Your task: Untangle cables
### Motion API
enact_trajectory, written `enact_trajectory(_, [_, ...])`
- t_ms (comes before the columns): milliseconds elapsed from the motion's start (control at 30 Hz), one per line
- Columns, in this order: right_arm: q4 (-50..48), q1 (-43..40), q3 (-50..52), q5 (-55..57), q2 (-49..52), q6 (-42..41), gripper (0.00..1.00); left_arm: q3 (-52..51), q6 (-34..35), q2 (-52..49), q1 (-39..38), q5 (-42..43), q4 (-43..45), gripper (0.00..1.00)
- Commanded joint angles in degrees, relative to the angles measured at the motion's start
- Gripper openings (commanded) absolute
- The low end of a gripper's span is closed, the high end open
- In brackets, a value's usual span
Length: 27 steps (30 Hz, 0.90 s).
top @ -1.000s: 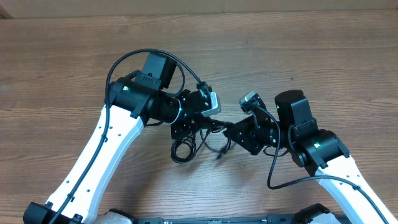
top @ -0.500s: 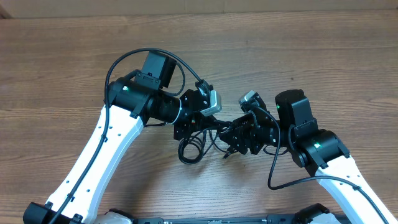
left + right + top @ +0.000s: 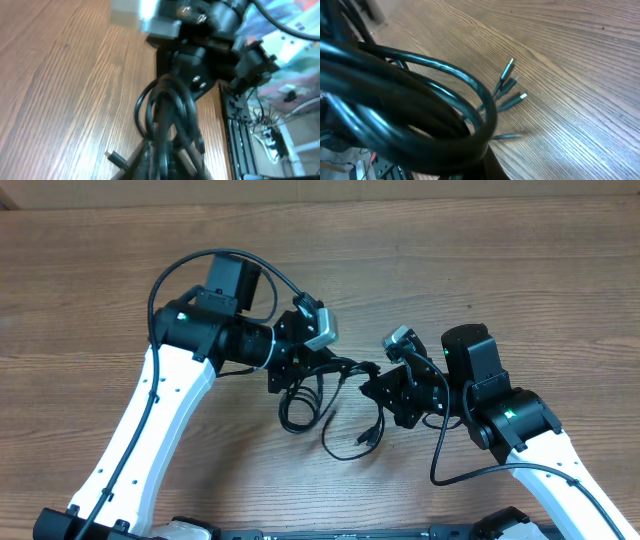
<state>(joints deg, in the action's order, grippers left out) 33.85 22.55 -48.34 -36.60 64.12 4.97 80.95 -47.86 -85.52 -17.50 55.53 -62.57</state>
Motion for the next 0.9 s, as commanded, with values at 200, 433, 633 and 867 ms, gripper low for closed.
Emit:
enact_trajectory(200, [0.2,-0.1,-1.1,0.6,-0.2,-0.4,0.04,1.0,2.1,0.5,1.1,-16.7,-1.0,1.00])
enact_trajectory(433, [3.1,-0.1,-1.1,7.2,-0.2,-3.0,0.04,6.3,5.9,0.9,1.1,-16.0,-1.0,1.00])
enact_trajectory(633, [0.5,-0.1,-1.1,7.1,-0.2,-3.0,0.04,10.0,5.5,0.9,1.0,-15.0,-5.9,1.00])
enact_trajectory(867, [-1.6,-0.1,-1.1,-3.6,-0.2,2.6,0.04,10.0,-3.1,0.9,0.9,-15.0,-12.2,0.99])
